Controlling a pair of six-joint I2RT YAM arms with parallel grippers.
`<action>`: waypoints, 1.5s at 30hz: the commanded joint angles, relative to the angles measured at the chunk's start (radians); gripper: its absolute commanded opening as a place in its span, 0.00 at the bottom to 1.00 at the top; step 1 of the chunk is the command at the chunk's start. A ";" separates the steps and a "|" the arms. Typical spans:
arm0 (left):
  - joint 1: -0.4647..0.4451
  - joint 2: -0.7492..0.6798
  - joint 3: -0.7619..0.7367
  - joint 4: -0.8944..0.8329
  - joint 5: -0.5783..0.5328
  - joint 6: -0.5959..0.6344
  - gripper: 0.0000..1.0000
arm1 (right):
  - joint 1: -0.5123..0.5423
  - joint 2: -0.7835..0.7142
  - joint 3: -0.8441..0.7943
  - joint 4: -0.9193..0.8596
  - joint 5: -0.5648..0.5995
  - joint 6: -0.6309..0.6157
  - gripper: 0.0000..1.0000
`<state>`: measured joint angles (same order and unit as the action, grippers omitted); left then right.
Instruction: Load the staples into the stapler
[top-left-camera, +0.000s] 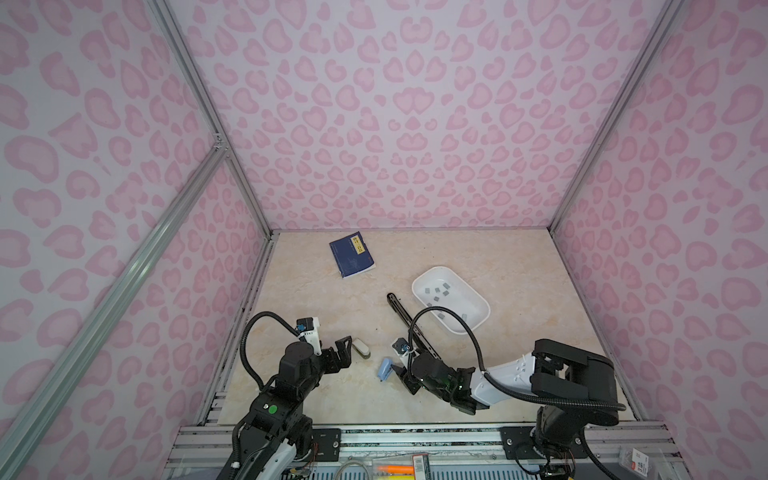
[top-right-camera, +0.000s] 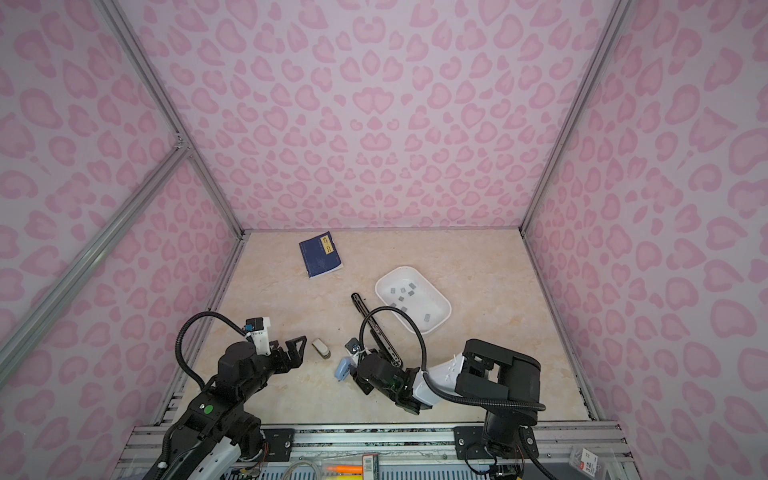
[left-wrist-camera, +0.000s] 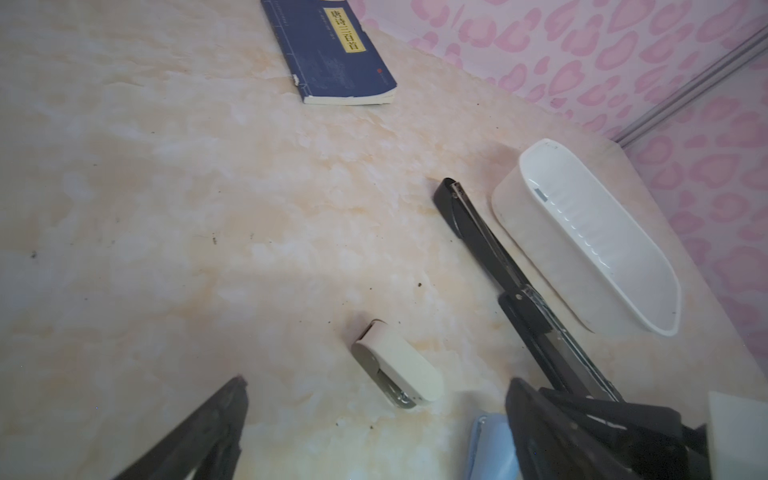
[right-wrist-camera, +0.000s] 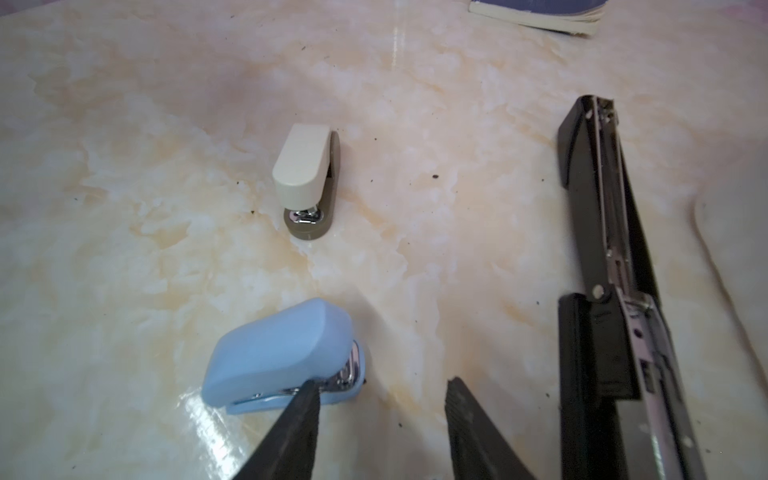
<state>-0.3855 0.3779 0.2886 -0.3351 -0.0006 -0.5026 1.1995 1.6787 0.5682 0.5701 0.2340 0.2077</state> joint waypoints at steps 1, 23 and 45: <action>-0.042 0.053 0.030 0.099 0.089 0.000 1.00 | 0.000 -0.056 -0.025 -0.031 0.048 0.023 0.51; -0.565 0.702 0.125 0.292 -0.201 0.025 0.85 | -0.054 -0.420 -0.212 -0.127 0.176 0.076 0.46; -0.631 1.009 0.253 0.306 -0.274 0.021 0.37 | -0.058 -0.418 -0.229 -0.114 0.165 0.089 0.45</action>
<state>-1.0145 1.3712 0.5217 -0.0311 -0.2497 -0.4847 1.1423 1.2652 0.3477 0.4423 0.3912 0.2848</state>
